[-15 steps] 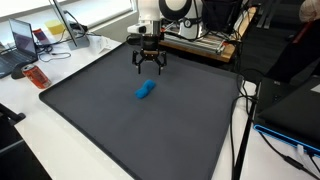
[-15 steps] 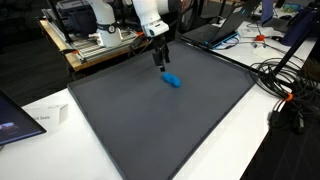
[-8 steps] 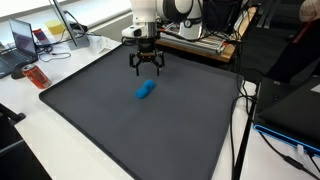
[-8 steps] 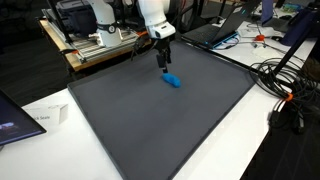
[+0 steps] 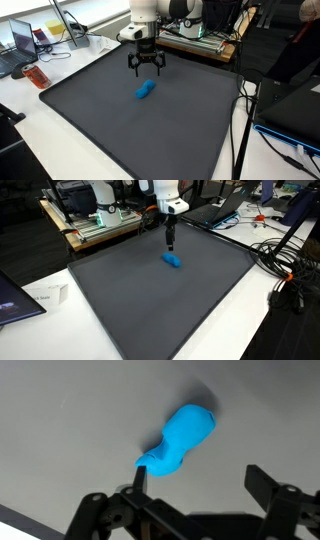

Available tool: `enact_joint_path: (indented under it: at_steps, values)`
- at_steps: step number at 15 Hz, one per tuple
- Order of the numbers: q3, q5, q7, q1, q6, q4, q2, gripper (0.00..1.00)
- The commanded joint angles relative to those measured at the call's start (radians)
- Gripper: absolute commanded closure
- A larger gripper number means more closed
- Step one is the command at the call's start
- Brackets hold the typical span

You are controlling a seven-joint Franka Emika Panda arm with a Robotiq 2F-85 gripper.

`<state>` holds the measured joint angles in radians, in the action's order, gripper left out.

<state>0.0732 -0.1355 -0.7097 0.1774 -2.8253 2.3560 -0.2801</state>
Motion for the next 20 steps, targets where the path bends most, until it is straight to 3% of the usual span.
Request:
enact_joint_path:
  at_steps: [1,13,20]
  values:
    - [-0.072,0.119,0.099,-0.073,0.073,-0.029,0.008,0.00]
    - [-0.162,0.149,0.096,-0.198,0.074,-0.040,-0.060,0.00]
    - [-0.173,0.277,0.001,-0.206,0.044,-0.027,-0.066,0.00]
